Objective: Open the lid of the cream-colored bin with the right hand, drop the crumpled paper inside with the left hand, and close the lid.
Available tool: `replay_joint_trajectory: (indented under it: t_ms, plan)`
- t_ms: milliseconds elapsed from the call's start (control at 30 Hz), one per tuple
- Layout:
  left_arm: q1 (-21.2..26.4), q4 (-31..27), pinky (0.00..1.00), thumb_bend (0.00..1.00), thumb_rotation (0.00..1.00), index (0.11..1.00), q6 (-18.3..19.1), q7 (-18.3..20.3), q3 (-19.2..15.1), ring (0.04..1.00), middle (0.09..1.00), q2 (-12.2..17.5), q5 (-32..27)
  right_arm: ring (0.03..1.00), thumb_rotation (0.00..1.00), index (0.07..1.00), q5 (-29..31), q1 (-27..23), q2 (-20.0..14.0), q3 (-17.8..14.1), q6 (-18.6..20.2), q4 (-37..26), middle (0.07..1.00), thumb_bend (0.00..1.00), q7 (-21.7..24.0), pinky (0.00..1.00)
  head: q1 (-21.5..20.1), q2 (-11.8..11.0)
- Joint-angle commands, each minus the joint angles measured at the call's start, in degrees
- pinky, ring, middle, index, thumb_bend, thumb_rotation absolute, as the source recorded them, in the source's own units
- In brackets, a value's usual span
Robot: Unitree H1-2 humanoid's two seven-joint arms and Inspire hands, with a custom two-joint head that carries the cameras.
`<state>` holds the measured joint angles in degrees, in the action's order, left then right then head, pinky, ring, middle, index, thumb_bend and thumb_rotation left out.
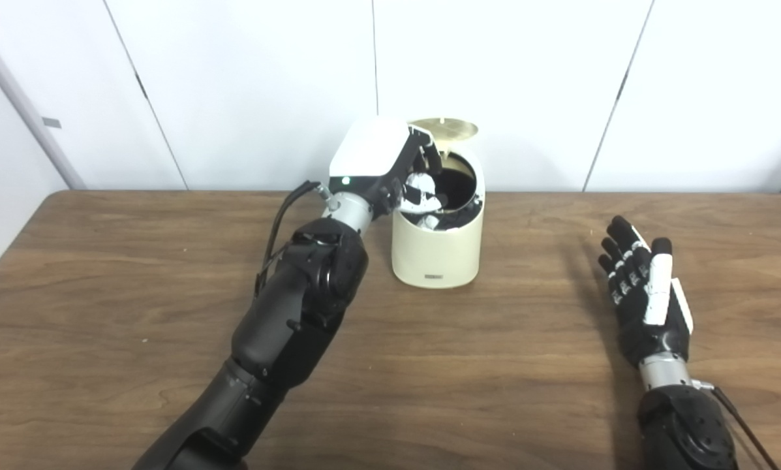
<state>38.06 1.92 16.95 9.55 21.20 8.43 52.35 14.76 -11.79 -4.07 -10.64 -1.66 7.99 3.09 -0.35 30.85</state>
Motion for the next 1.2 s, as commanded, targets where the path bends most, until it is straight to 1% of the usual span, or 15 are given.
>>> replay_joint_trajectory:
  t_ms: [0,100,133,300,400,500,533,600,667,767,867,1000,1067,1167]
  plan:
    - [1.71,-1.07,0.28,0.47,0.00,0.527,-0.04,-1.29,-0.12,0.388,0.503,-0.19,1.18,0.950,1.00,0.887,0.50,1.46,0.81,0.15,-0.88,1.08,0.937,0.62,0.28,0.96,-0.02,0.08]
    - [1.66,-0.47,0.28,0.47,0.00,0.532,-0.39,-2.32,0.10,0.391,0.507,-0.54,1.22,0.950,1.00,0.881,0.27,1.59,0.93,0.16,-0.92,1.00,0.936,0.62,0.03,0.96,-0.24,0.19]
    - [1.61,-0.20,0.28,0.47,0.00,0.531,-0.57,-2.78,0.09,0.391,0.508,-0.71,1.09,0.948,1.00,0.878,0.23,1.63,0.88,0.21,-1.16,1.13,0.932,0.62,0.15,0.96,-0.26,-0.17]
    - [1.23,1.54,0.29,0.47,0.00,0.519,-2.10,-6.19,0.09,0.395,0.519,-1.49,0.59,0.949,1.00,0.873,0.13,1.85,0.56,0.30,-1.11,1.12,0.929,0.62,0.38,0.96,-0.21,-0.69]
    - [1.14,2.25,0.29,0.47,0.00,0.524,-2.28,-7.39,0.10,0.395,0.519,-1.94,0.45,0.952,1.00,0.867,0.20,1.87,0.13,0.33,-1.38,1.41,0.929,0.61,0.78,0.97,-0.05,-0.50]
    - [0.89,2.94,0.29,0.47,0.00,0.527,-3.05,-8.69,-0.01,0.397,0.518,-2.33,-0.03,0.955,1.00,0.859,0.42,1.85,-0.26,0.31,-1.71,1.99,0.929,0.58,1.22,0.98,-0.03,-0.85]
    - [0.73,3.46,0.29,0.47,0.00,0.527,-3.78,-9.83,-0.01,0.399,0.519,-2.47,-0.12,0.955,1.00,0.859,0.55,1.85,-0.32,0.30,-1.83,2.11,0.929,0.58,1.40,0.98,-0.17,-0.96]
    - [0.52,4.47,0.29,0.47,0.00,0.524,-5.16,-11.96,-0.01,0.405,0.527,-2.66,-0.26,0.955,1.00,0.860,0.70,1.87,-0.32,0.30,-1.58,1.97,0.928,0.60,1.51,0.98,-0.22,-0.91]
    - [0.42,5.93,0.29,0.47,0.00,0.520,-6.91,-15.06,0.15,0.410,0.535,-2.78,-0.10,0.956,1.00,0.862,0.53,1.88,-0.30,0.41,-1.07,1.65,0.926,0.61,1.51,0.98,-0.31,-1.08]
    - [0.44,8.04,0.27,0.46,0.00,0.515,-9.45,-18.86,0.20,0.418,0.564,-2.90,-0.33,0.957,1.00,0.860,0.46,1.96,-0.45,0.60,-0.37,1.08,0.925,0.62,1.67,0.98,-0.50,-0.79]
    - [0.35,9.86,0.27,0.46,0.00,0.505,-11.52,-21.40,0.32,0.419,0.572,-2.88,-0.51,0.958,1.00,0.860,0.41,2.08,-0.69,0.83,0.13,0.82,0.923,0.61,1.78,0.98,-0.49,-0.85]
    - [0.21,11.44,0.27,0.46,0.00,0.493,-12.86,-23.07,0.57,0.422,0.577,-2.74,-0.31,0.958,1.00,0.856,1.13,2.03,-0.83,0.82,0.45,1.10,0.918,0.62,2.32,0.98,-0.28,-0.98]
    - [0.25,11.86,0.29,0.46,0.00,0.502,-12.94,-23.17,0.54,0.424,0.569,-2.74,-0.39,0.953,1.00,0.850,1.65,2.03,-0.82,0.78,0.72,1.00,0.912,0.62,2.59,0.98,-0.28,-1.07]
    - [0.38,12.25,0.27,0.46,0.00,0.504,-12.89,-22.96,0.55,0.422,0.574,-2.78,-0.73,0.956,1.00,0.846,1.57,2.18,-1.08,1.12,1.08,0.63,0.909,0.62,2.90,0.99,-0.02,-1.07]
